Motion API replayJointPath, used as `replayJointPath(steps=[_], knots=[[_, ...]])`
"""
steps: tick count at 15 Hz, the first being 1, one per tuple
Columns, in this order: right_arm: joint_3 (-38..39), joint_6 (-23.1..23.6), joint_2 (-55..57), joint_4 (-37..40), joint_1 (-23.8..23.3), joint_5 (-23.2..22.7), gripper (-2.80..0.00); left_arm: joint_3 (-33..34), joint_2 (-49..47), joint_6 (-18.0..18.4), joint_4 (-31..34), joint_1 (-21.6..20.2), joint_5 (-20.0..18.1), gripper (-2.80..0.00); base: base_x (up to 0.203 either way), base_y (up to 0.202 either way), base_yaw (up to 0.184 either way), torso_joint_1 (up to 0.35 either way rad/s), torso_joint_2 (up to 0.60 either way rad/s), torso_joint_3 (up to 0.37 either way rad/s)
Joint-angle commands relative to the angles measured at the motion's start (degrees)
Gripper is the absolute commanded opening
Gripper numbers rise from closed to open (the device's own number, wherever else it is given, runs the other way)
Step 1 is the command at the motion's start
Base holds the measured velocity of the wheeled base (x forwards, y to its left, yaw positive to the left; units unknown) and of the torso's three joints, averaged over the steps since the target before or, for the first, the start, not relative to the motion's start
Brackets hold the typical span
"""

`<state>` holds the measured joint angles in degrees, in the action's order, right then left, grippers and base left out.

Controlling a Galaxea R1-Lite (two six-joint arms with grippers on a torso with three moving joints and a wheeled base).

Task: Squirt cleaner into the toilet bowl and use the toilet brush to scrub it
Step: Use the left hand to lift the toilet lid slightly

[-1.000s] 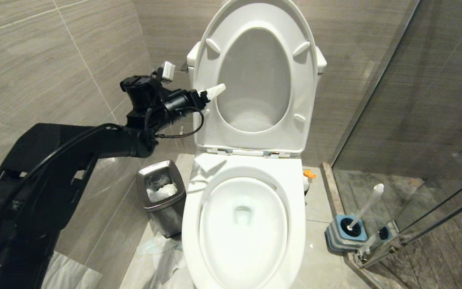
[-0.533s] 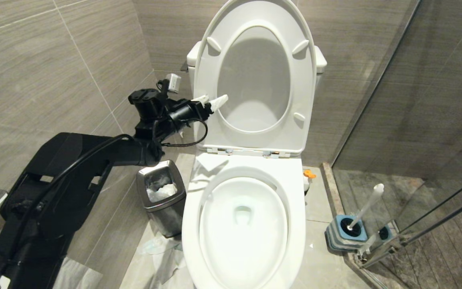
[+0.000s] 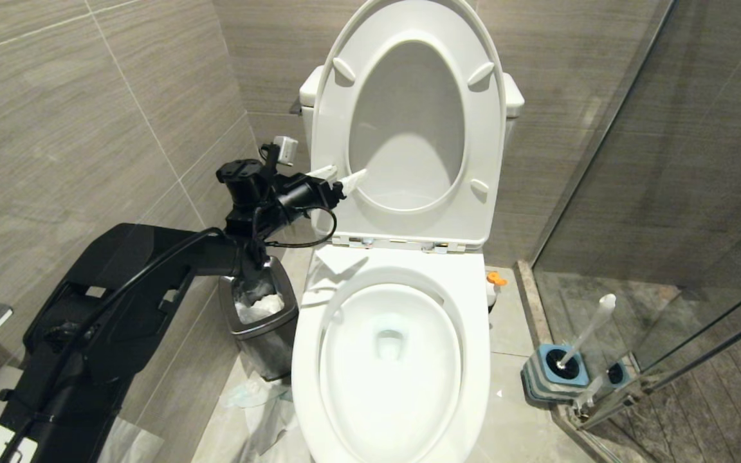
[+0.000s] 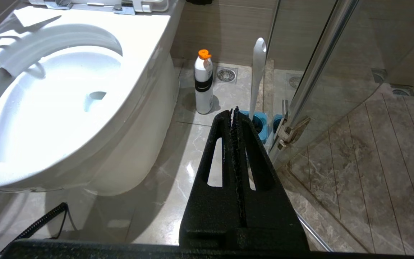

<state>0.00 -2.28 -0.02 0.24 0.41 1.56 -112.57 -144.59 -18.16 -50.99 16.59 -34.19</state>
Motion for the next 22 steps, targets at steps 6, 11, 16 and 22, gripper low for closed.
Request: replayJointPath(steps=[6, 11, 16, 22], knots=[[0.09, -0.01, 0.02, 0.02, 0.02, 0.02, -2.80, 0.07, -1.17, 2.47, -0.97, -1.39, -0.18, 0.00, 0.000, 0.000, 0.000, 0.000, 0.00, 0.000], [0.09, -0.01, 0.02, 0.02, 0.02, 0.02, -2.80, 0.07, -3.28, 4.40, -3.15, -0.42, -0.18, 0.00, 0.000, 0.000, 0.000, 0.000, 0.00, 0.000], [0.09, -0.01, 0.02, -0.05, 0.02, 0.02, -2.80, 0.15, 0.99, 3.08, -3.04, -0.67, -0.28, 0.00, 0.000, 0.000, 0.000, 0.000, 0.00, 0.000], [0.09, -0.01, 0.02, -0.01, 0.02, 0.02, -2.80, 0.31, 11.21, -3.33, -0.89, -2.39, -0.41, 0.00, 0.000, 0.000, 0.000, 0.000, 0.00, 0.000]])
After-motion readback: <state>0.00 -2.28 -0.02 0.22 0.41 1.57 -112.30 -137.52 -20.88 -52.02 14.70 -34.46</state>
